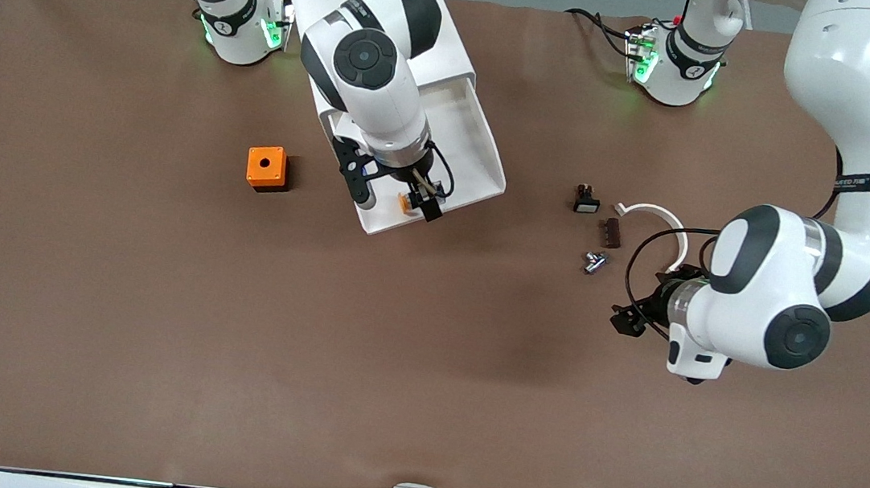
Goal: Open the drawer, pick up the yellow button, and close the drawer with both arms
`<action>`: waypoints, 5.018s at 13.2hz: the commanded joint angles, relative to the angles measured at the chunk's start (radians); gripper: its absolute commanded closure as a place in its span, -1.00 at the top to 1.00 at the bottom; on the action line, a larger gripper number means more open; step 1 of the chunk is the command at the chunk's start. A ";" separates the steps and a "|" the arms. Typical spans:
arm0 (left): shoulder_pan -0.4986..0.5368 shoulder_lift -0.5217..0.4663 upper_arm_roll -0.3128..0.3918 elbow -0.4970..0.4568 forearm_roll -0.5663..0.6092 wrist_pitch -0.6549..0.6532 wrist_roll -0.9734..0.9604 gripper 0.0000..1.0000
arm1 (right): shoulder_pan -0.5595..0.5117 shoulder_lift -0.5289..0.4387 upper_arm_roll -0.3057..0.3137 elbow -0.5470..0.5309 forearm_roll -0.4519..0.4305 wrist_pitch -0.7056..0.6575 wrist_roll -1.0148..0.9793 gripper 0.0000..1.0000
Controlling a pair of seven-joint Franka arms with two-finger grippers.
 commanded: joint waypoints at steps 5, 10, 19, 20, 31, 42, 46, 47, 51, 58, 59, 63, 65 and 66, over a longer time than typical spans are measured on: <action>-0.080 0.017 -0.006 -0.010 0.158 0.082 0.034 0.99 | 0.020 0.002 -0.009 0.006 -0.029 0.009 -0.006 -0.89; -0.141 0.029 -0.008 -0.011 0.116 0.093 0.021 0.99 | 0.013 0.001 -0.008 0.027 -0.018 0.010 -0.063 -1.00; -0.336 0.027 -0.011 -0.010 0.040 0.239 -0.103 0.99 | -0.235 -0.019 -0.017 0.153 -0.023 -0.223 -0.783 -1.00; -0.373 0.029 -0.010 -0.010 0.042 0.254 -0.139 0.99 | -0.277 -0.019 -0.018 0.153 -0.024 -0.225 -0.889 -1.00; -0.571 0.033 -0.033 -0.020 -0.068 0.213 -0.447 0.99 | -0.673 0.089 -0.017 0.139 -0.141 -0.202 -1.709 -0.99; -0.724 0.046 -0.066 -0.069 -0.130 0.191 -0.452 0.99 | -0.866 0.252 -0.017 0.010 -0.141 -0.007 -1.861 -0.98; -0.660 0.026 -0.037 -0.059 -0.089 0.158 -0.427 0.99 | -0.889 0.309 -0.017 0.012 -0.142 0.021 -1.891 -0.98; -0.608 0.006 -0.036 -0.059 -0.057 0.156 -0.412 0.99 | -0.891 0.320 -0.017 0.010 -0.142 0.038 -1.892 -0.97; -0.360 -0.061 -0.037 -0.059 0.137 0.156 -0.381 0.99 | -0.888 0.344 -0.017 0.016 -0.130 0.061 -1.887 -0.52; -0.001 -0.251 -0.039 -0.062 0.211 0.091 0.017 0.99 | -0.878 0.306 -0.006 0.024 -0.125 0.009 -1.882 1.00; 0.029 -0.281 -0.040 -0.059 0.217 0.023 0.071 0.99 | -0.866 0.286 -0.005 0.023 -0.119 0.002 -1.878 1.00; 0.165 -0.403 -0.037 -0.060 0.215 -0.086 0.402 0.99 | -0.825 0.177 0.001 0.023 -0.110 -0.001 -1.879 1.00; 0.240 -0.446 -0.049 -0.063 0.211 -0.097 0.537 0.99 | -0.822 0.128 0.000 0.023 -0.130 -0.030 -1.872 1.00; 0.251 -0.457 -0.049 -0.063 0.211 -0.115 0.597 0.99 | -0.822 0.092 0.001 0.024 -0.147 -0.040 -1.875 1.00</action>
